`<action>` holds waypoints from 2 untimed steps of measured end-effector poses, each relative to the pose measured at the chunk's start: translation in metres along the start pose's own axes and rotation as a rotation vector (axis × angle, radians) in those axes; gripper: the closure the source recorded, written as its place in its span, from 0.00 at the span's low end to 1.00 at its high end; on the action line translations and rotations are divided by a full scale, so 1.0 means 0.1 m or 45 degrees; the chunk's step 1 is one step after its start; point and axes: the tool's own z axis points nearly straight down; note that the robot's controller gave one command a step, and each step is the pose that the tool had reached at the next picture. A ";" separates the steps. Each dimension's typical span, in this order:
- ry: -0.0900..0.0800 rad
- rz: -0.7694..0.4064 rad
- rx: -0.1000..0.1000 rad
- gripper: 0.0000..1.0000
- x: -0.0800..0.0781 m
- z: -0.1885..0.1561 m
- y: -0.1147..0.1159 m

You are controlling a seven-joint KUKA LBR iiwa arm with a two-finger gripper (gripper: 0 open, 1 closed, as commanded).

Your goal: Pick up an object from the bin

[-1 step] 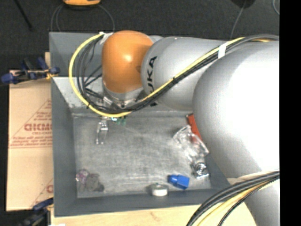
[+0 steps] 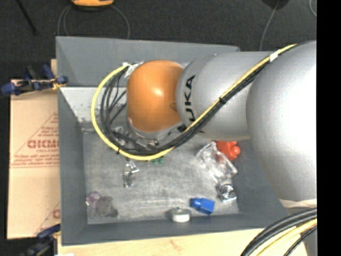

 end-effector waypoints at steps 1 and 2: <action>-0.008 0.057 0.002 0.00 0.08 -0.21 -0.70; -0.006 0.488 -0.002 0.00 -0.31 0.68 -1.40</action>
Offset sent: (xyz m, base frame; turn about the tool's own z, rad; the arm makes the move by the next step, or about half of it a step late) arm 0.0087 -0.0648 0.0188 0.0365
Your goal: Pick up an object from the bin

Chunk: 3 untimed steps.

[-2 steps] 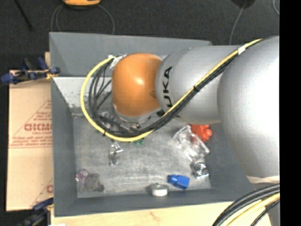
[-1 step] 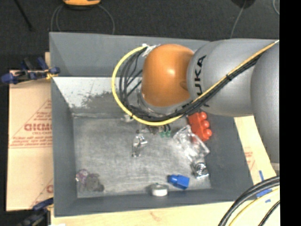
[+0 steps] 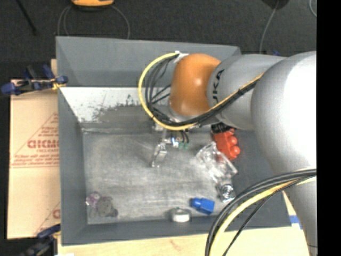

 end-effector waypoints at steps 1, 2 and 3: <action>-0.010 0.139 -0.001 0.00 -0.02 -1.10 -0.28; 0.010 -0.210 0.005 0.00 0.45 -0.14 -1.09; -0.001 -0.724 0.005 0.00 0.42 -0.48 -1.56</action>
Offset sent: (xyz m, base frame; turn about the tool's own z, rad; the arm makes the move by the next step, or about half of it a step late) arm -0.0046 -0.0266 0.1039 0.1109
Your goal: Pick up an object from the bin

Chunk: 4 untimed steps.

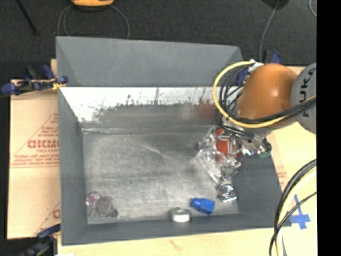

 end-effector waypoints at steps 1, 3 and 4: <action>-0.014 -0.608 0.008 0.00 0.44 0.49 0.35; 0.001 -1.160 -0.015 0.00 0.22 0.42 0.41; -0.008 -1.514 0.001 0.00 0.52 0.52 1.07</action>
Offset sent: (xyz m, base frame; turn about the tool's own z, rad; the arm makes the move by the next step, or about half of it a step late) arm -0.0603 0.0115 -0.0561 -0.4785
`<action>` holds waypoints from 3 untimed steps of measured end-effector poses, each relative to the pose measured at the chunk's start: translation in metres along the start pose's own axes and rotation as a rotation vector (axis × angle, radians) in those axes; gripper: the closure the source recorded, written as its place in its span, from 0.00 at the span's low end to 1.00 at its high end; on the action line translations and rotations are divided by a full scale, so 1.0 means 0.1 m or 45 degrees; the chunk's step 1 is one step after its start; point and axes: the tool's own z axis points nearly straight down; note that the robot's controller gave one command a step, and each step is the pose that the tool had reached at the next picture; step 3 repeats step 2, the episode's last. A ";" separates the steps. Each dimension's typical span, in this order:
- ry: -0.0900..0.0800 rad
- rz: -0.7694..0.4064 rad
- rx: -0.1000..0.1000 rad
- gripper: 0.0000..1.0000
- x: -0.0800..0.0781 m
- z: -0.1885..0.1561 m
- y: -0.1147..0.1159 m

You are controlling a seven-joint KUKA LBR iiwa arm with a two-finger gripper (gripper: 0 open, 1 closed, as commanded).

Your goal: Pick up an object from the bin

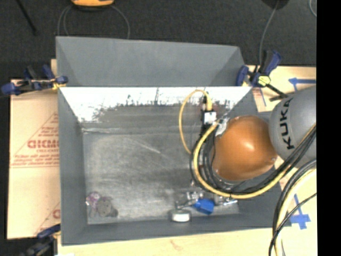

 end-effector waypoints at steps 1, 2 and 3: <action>-0.002 0.003 0.001 1.00 0.00 -0.01 0.00; 0.002 -0.106 -0.002 1.00 -0.08 -1.62 -0.23; 0.002 -0.106 -0.002 1.00 -0.08 -1.62 -0.23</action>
Offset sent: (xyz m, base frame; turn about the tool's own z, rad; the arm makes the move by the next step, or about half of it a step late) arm 0.0000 0.0000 0.0000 0.0000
